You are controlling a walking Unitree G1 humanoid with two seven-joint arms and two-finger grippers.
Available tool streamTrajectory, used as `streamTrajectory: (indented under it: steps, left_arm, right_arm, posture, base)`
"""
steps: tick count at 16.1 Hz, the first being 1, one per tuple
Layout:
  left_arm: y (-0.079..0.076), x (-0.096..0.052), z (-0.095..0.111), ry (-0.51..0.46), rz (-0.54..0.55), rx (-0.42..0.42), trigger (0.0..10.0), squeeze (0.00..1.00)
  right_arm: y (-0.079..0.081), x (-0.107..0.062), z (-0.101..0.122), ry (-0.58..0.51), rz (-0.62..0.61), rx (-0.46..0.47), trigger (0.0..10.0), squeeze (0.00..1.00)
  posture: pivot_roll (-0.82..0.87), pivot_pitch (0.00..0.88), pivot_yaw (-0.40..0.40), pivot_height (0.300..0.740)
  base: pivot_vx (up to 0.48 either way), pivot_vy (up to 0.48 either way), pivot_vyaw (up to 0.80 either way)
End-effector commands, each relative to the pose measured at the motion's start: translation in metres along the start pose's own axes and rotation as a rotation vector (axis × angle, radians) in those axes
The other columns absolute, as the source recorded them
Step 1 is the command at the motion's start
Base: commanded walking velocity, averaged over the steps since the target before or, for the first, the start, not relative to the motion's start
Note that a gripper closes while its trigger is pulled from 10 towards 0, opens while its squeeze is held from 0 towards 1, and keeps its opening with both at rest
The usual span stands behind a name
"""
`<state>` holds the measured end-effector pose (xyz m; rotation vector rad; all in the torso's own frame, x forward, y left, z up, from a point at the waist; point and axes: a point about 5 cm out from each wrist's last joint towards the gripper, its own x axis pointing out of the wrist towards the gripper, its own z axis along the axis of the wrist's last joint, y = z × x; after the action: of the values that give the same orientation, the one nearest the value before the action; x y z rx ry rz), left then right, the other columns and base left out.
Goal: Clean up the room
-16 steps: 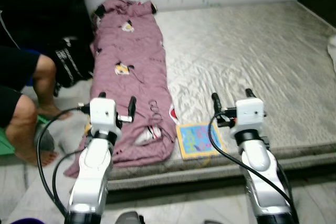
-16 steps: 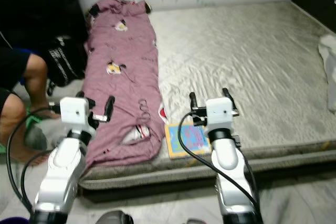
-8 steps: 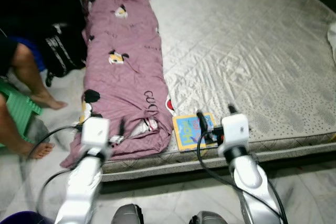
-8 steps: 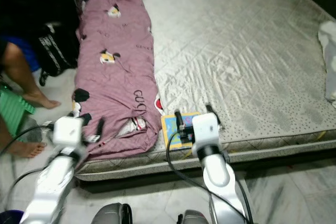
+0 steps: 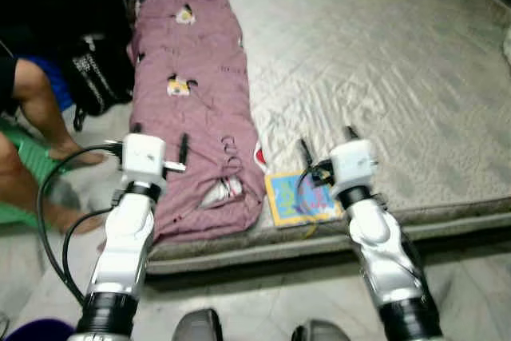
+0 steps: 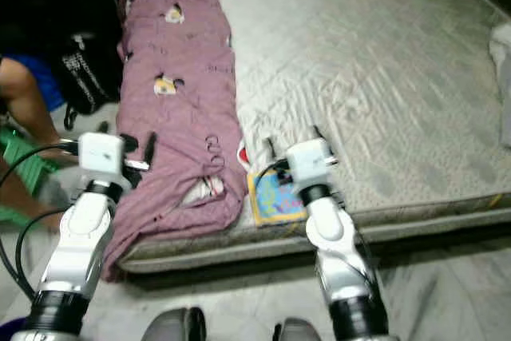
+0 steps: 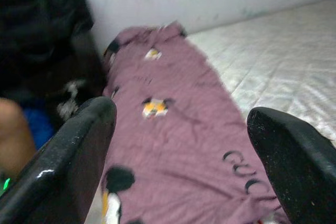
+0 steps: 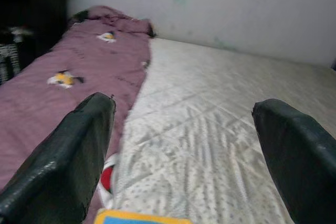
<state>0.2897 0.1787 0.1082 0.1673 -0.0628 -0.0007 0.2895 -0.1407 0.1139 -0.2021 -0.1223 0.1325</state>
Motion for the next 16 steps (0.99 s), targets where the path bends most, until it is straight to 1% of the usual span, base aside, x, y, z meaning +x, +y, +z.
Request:
streamTrajectory:
  steps: [1, 2, 3, 4, 5, 6, 7, 8, 10, 11, 12, 13, 14, 16]
  left_arm:
    - [0.004, 0.004, 0.001, 0.005, 0.006, 0.009, 10.0, 0.0]
    - [0.001, 0.01, -0.005, 0.015, -0.006, 0.021, 10.0, 0.0]
    - [0.002, 0.017, -0.009, 0.027, 0.014, 0.004, 10.0, 0.0]
    - [0.003, 0.027, -0.004, 0.003, 0.013, 0.004, 10.0, 0.0]
    - [0.004, 0.031, -0.003, -0.003, 0.016, 0.005, 10.0, 0.0]
    - [0.004, 0.037, -0.002, 0.004, 0.02, 0.003, 10.0, 0.0]
    - [0.004, 0.039, -0.001, 0.007, 0.02, 0.002, 10.0, 0.0]
    - [0.001, 0.043, 0.001, 0.006, -0.009, 0.018, 10.0, 0.0]
    - [-0.001, 0.05, 0.003, -0.005, -0.024, 0.023, 10.0, 0.0]
    - [-0.001, 0.052, 0.003, -0.011, -0.023, 0.023, 10.0, 0.0]
    - [-0.002, 0.051, 0.001, -0.018, -0.004, 0.013, 10.0, 0.0]
    - [-0.002, 0.05, 0.0, -0.018, 0.005, 0.009, 10.0, 0.0]
    - [-0.003, 0.046, -0.003, -0.016, 0.028, -0.005, 10.0, 0.0]
    - [-0.001, 0.036, -0.014, -0.004, 0.082, -0.034, 10.0, 0.0]
  right_arm:
    - [0.0, 0.013, 0.017, -0.071, 0.022, -0.016, 10.0, 0.0]
    - [0.001, 0.019, 0.013, -0.081, 0.035, -0.066, 10.0, 0.0]
    - [-0.007, 0.026, 0.009, -0.061, -0.04, -0.02, 10.0, 0.0]
    - [-0.013, 0.034, 0.015, -0.077, -0.1, 0.028, 10.0, 0.0]
    - [-0.013, 0.035, 0.018, -0.106, -0.097, 0.0, 10.0, 0.0]
    - [-0.017, 0.034, 0.015, -0.103, -0.128, -0.018, 10.0, 0.0]
    - [-0.018, 0.034, 0.013, -0.095, -0.14, -0.011, 10.0, 0.0]
    - [-0.019, 0.033, 0.01, -0.078, -0.153, 0.0, 10.0, 0.0]
    - [-0.007, 0.033, 0.004, -0.081, -0.114, -0.013, 10.0, 0.0]
    - [-0.005, 0.034, 0.003, -0.084, -0.111, -0.01, 10.0, 0.0]
    - [0.001, 0.036, 0.003, -0.088, -0.082, -0.008, 10.0, 0.0]
    - [0.003, 0.036, 0.004, -0.091, -0.067, -0.01, 10.0, 0.0]
    - [0.009, 0.036, 0.006, -0.099, -0.009, -0.031, 10.0, 0.0]
    - [0.015, 0.037, 0.003, -0.087, 0.077, -0.056, 10.0, 0.0]
  posture:
    - [0.0, 0.0, 0.073, 0.74]
    - [-0.01, 0.0, 0.082, 0.74]
    - [-0.02, 0.0, 0.098, 0.74]
    - [-0.04, 0.0, 0.133, 0.74]
    - [-0.05, 0.0, 0.145, 0.74]
    - [-0.07, 0.0, 0.186, 0.74]
    - [-0.07, 0.0, 0.192, 0.74]
    - [-0.08, 0.0, 0.225, 0.74]
    - [-0.08, 0.0, 0.248, 0.74]
    - [-0.08, 0.0, 0.241, 0.74]
    - [-0.06, 0.0, 0.202, 0.74]
    - [-0.06, 0.0, 0.194, 0.74]
    - [-0.05, 0.0, 0.154, 0.74]
    - [-0.03, 0.0, 0.095, 0.74]
  base:
    - [0.0, 0.0, 0.0]
    - [0.0, 0.0, 0.0]
    - [0.0, 0.0, 0.0]
    - [0.0, 0.0, 0.0]
    - [0.0, 0.0, 0.0]
    - [0.0, 0.0, 0.0]
    - [0.0, 0.0, 0.0]
    - [0.0, 0.0, 0.0]
    - [0.0, 0.0, 0.0]
    - [0.0, 0.0, 0.0]
    - [0.0, 0.0, 0.0]
    - [0.0, 0.0, 0.0]
    - [0.0, 0.0, 0.0]
    - [0.0, 0.0, 0.0]
